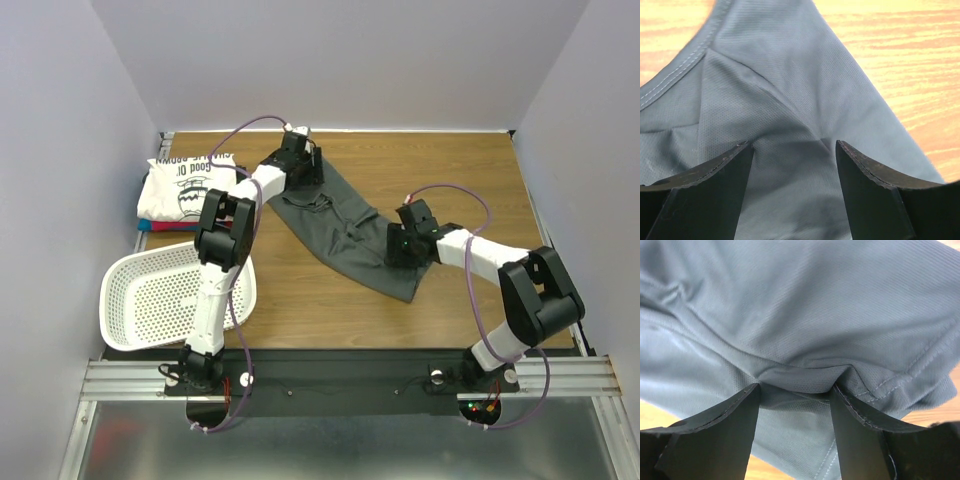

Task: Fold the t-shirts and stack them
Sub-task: Fold the tshirt

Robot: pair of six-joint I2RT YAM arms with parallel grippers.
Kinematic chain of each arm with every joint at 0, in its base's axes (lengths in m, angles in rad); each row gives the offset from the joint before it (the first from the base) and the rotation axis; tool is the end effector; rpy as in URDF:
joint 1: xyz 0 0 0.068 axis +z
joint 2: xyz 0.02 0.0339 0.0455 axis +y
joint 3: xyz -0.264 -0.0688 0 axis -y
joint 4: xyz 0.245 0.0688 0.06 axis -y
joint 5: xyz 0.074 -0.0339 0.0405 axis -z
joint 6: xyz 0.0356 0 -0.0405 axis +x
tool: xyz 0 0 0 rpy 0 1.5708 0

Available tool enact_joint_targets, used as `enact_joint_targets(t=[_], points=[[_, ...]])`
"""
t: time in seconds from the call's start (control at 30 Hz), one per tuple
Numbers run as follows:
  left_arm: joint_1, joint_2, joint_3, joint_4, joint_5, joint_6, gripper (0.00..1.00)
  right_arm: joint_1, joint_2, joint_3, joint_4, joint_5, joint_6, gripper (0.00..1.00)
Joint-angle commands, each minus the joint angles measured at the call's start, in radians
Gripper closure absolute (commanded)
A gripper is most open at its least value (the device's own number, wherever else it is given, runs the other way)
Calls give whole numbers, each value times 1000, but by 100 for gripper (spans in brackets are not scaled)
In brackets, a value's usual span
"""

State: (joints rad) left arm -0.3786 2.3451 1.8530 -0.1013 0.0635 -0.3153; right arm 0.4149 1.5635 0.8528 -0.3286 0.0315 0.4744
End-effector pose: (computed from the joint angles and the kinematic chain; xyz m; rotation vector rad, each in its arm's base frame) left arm 0.5006 -0.2016 0.1781 0.1068 2.1979 -0.4635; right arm 0.2736 0.1193 0.1687 0.0897 2.6340 0.2711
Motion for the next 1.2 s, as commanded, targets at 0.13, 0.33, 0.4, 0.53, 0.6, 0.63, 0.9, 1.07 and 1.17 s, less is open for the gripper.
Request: enact_joint_targets(t=[0.13, 0.33, 0.4, 0.53, 0.6, 0.63, 0.9, 1.07, 1.17], points=[[-19, 57, 86, -61, -27, 32, 21, 180, -26, -14, -79, -12, 165, 37], [-22, 97, 179, -60, -10, 27, 21, 321, -63, -3, -79, -27, 227, 36], [-28, 109, 222, -61, -5, 31, 21, 341, -71, 8, -78, -62, 231, 36], [-46, 77, 247, -29, 13, 44, 21, 355, -144, 35, -81, -38, 216, 35], [-55, 24, 245, 8, 16, 35, 22, 355, -193, 57, -79, 28, 175, 34], [-57, 8, 249, 27, 22, 28, 21, 355, -204, 74, -81, 47, 158, 34], [-63, -219, 93, 42, -33, -15, 21, 357, -106, 100, -70, 228, 15, 33], [-48, -291, -95, 17, -106, -34, 21, 357, -76, 31, 0, 280, -19, 34], [-42, -277, -164, 17, -99, -44, 21, 355, -77, -7, 28, 272, -25, 34]])
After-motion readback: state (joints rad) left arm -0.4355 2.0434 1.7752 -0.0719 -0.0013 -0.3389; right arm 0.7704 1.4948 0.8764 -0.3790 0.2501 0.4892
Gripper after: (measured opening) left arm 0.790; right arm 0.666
